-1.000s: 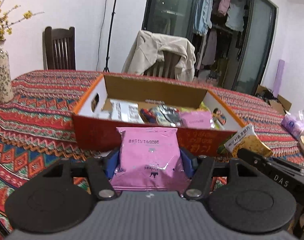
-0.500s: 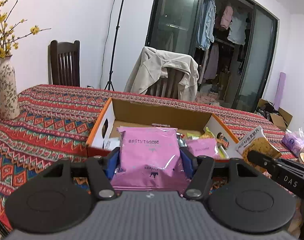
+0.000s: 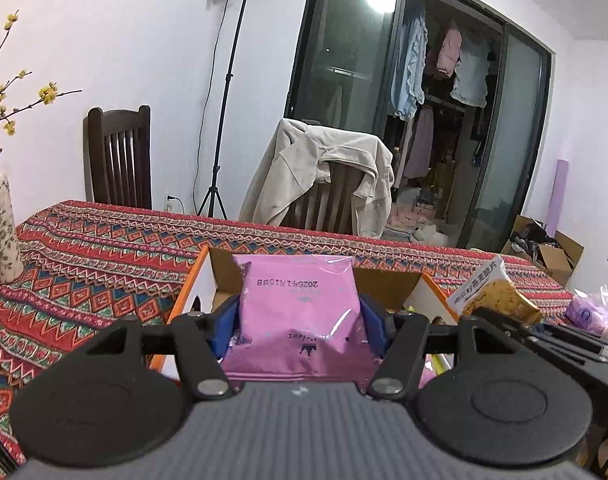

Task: Organize snacks
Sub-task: 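Carry both packets over the box and open both grippers to drop them, then move both grippers back toward the remaining packets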

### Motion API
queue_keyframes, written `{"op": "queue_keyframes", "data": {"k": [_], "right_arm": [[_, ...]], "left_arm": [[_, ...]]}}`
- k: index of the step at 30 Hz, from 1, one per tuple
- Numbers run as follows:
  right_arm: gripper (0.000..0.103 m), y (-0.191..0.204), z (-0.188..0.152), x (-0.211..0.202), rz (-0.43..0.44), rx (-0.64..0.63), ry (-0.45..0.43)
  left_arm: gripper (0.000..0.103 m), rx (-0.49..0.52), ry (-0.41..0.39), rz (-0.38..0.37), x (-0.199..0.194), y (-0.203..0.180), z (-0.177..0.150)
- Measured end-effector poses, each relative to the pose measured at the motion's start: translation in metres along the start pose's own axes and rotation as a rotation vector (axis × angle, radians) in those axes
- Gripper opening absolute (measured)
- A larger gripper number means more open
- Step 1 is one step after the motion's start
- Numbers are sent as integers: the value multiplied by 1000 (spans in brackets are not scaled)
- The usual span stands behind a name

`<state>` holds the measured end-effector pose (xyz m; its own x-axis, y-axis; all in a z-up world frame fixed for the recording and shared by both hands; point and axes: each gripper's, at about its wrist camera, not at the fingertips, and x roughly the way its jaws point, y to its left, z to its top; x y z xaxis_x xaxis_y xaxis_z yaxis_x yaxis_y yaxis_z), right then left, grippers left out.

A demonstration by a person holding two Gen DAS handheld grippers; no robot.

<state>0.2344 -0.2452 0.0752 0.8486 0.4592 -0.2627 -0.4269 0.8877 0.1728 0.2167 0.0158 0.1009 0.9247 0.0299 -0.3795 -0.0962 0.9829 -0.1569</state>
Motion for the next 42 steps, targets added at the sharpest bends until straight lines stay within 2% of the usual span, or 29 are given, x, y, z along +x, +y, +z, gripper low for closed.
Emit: {"op": "queue_keyframes", "data": {"k": [13,19,23,32,33,35,36,37,38,40,42], "right_arm": [[12,-6,4,56,-26,36,23],[12,-15,-7,75,-21,61,40],[12,-21,-12,84,-15,69,64],[12,-22,-18,87,-16,64,76],[13,-22,-18,87,-15,65,74],[16,-22,-19,86,-11,65,76],[16,-22,-19,86,-11,66,77],[23,-22,-19,86,-13,65,78],[30,-23,-19,86,-14,68,80],[71,-25,-20,84,-14,79,81],[83,-26,-21,81,-12,86,74]], "left_arm": [[63,-29,-23,46,55,2,23],[63,-29,-23,52,80,7,10],[63,-15,19,69,95,13,1],[64,-14,25,71,95,17,-5],[65,-16,22,69,93,18,-5],[79,-29,12,57,90,21,-3],[94,-41,1,52,87,23,-3],[103,-50,-18,57,83,24,-2],[103,-50,-36,64,79,25,-2],[103,-42,-45,62,74,25,-1],[103,-48,-42,60,70,25,0]]}}
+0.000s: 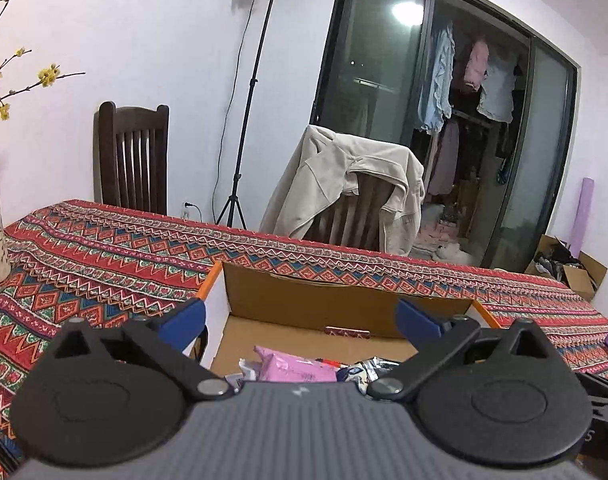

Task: Organize snacks
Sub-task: 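Move both grippers back toward the remaining packets, then grasp the pink packet with the right gripper while the left grasps a cookie packet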

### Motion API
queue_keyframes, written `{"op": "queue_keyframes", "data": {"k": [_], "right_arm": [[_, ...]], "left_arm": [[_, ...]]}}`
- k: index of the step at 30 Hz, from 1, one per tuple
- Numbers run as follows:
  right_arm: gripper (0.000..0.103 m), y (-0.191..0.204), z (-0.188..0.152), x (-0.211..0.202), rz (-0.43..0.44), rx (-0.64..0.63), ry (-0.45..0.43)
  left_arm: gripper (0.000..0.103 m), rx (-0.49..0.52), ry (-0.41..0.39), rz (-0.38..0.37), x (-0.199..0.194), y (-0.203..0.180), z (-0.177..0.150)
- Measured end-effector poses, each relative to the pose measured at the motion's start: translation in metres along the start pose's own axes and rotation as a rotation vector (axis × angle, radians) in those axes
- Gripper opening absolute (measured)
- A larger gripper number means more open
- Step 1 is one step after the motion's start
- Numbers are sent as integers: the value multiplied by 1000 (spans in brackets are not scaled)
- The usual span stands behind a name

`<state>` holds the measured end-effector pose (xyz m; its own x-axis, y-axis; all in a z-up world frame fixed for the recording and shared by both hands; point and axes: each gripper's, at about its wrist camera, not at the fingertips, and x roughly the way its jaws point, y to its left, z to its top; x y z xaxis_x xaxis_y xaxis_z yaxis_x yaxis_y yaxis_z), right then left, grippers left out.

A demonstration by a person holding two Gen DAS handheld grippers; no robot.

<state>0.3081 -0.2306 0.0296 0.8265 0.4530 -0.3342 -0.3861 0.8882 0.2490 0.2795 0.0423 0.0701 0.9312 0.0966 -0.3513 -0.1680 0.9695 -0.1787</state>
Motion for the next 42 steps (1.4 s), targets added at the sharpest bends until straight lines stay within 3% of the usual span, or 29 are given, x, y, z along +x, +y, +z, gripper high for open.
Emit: {"op": "queue_keyframes", "data": {"k": [3,5,10,16,23,28,32,36,42], "right_arm": [[98,1,-1,-3,-7,-10,-13],[102,2,-1,-5,-11,-16,-16],[103,9,1,-22,-8,-38,-32],[103,24,-6,-47,-3,-74,-7],[103,55,-30,-67,28,-140,86],[103,80,-51,-58,51,-158,188],[98,98,-66,-49,52,-164,241],[83,109,-74,-39,27,-168,285],[70,118,-81,-36,43,-184,301]], "left_arm": [[103,-1,-6,1,-7,-1,2],[103,-2,-14,0,-14,-3,5],[103,-8,-43,-15,-40,-2,15],[103,19,-11,2,-67,14,5],[103,28,56,55,-85,48,-21],[103,23,117,81,-91,66,-41],[103,18,154,91,-94,79,-53],[103,9,175,99,-95,84,-61],[103,-1,196,91,-96,84,-67]]}}
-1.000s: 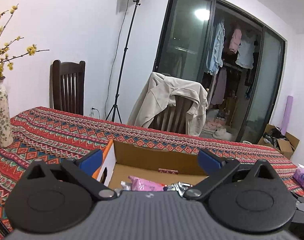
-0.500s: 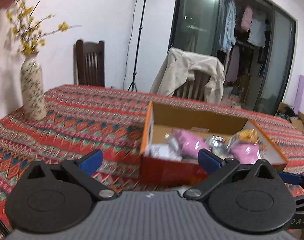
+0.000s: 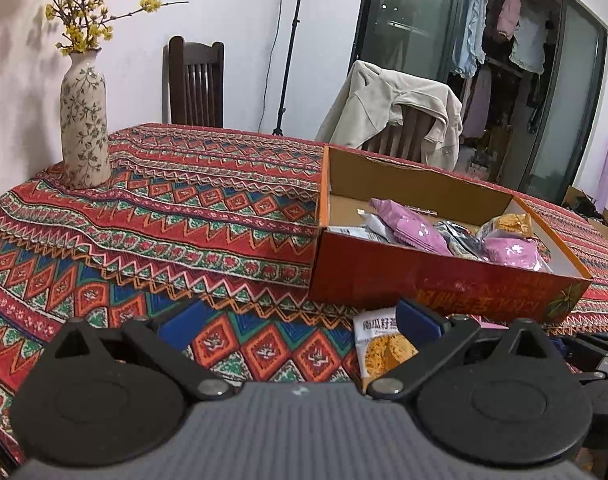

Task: Organize snacks
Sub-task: 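Grasp the pink packet with the right gripper while the left grasps a cookie packet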

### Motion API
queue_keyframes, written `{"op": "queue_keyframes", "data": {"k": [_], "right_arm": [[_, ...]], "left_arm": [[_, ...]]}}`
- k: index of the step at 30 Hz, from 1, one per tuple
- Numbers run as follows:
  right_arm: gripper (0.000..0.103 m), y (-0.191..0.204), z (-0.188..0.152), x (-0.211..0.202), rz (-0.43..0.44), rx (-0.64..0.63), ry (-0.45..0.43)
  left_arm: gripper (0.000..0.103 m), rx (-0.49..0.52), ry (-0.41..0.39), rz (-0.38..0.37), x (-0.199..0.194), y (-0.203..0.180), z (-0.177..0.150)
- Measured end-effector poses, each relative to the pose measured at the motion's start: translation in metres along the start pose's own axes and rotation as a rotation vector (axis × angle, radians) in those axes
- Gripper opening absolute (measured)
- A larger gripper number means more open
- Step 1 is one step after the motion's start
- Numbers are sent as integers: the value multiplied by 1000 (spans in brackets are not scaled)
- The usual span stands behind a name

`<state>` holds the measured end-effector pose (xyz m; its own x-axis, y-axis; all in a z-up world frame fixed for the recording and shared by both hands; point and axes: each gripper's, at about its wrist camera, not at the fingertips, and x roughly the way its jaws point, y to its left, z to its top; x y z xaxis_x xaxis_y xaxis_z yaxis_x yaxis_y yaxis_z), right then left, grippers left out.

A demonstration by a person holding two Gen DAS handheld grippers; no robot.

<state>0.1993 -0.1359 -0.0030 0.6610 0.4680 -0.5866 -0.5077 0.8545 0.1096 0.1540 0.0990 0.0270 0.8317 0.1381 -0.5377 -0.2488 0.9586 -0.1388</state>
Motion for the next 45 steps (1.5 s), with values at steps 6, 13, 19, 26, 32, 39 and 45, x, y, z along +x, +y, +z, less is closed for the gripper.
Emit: {"op": "queue_keyframes", "data": {"k": [6,13,19,26,32,39,45], "right_arm": [[62,-4,-4,-2,23,18,7],[61,-16,-8,-17,61,54,-47],[61,-43,-9,-40,33,93,-128],[61,-81,-15,-50,-63,144,-174],[61,-97,-20,-45,-63,189,-176],[61,-97,-23,-42,-52,192,-176],[61,-97,-26,-42,-55,192,-177]], "left_arm": [[103,9,3,-14,-1,-7,-2],[103,18,34,-29,6,-18,-2],[103,36,98,-55,26,-37,-4],[103,74,166,-27,54,-57,-14],[88,86,168,-5,61,-58,-18],[53,90,139,-12,58,-58,-16],[43,49,124,-47,51,-49,-15]]}}
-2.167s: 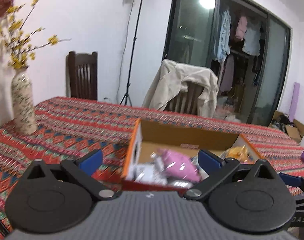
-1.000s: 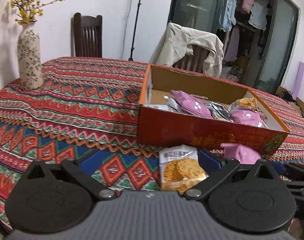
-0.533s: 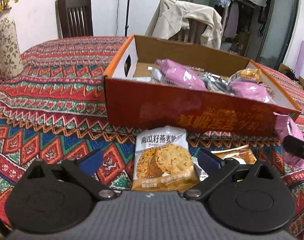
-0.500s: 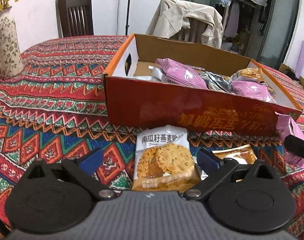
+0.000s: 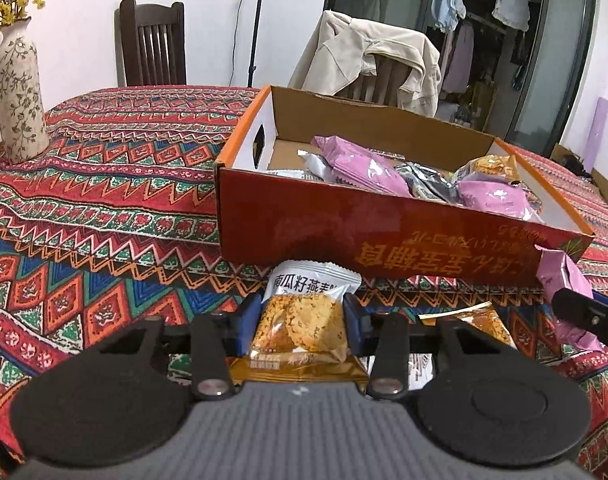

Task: Organize snacks
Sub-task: 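Grasp the pink packet with the right gripper while the left grasps a cookie packet, then carry both packets over the box and open both grippers to drop them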

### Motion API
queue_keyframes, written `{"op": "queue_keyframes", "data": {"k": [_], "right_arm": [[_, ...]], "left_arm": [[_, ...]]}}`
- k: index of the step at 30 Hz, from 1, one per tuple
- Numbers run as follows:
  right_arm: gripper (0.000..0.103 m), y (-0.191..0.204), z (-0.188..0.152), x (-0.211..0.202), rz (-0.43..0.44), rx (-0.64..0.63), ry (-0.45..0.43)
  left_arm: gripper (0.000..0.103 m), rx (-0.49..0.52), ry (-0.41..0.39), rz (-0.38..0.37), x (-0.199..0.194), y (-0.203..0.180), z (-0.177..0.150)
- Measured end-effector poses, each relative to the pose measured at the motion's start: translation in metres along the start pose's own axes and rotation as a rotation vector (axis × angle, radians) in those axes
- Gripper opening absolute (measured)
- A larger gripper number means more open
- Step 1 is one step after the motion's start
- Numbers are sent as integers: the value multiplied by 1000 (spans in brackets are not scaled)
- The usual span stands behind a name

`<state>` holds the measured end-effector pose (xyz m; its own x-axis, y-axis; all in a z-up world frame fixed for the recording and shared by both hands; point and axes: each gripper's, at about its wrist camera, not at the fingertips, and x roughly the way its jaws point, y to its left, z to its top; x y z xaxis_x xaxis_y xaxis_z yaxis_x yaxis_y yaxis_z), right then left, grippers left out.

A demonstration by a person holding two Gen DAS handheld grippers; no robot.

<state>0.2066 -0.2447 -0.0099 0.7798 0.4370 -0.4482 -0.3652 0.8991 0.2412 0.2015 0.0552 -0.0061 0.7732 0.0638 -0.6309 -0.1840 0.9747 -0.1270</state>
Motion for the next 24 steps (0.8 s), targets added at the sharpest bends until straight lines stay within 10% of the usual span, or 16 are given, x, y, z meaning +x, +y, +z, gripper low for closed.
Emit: {"op": "queue_keyframes", "data": {"k": [24], "right_arm": [[61,18,41,-22,-4,-90,-114]], "left_arm": [[43,71,-260,-83,-71,-27,48]]}}
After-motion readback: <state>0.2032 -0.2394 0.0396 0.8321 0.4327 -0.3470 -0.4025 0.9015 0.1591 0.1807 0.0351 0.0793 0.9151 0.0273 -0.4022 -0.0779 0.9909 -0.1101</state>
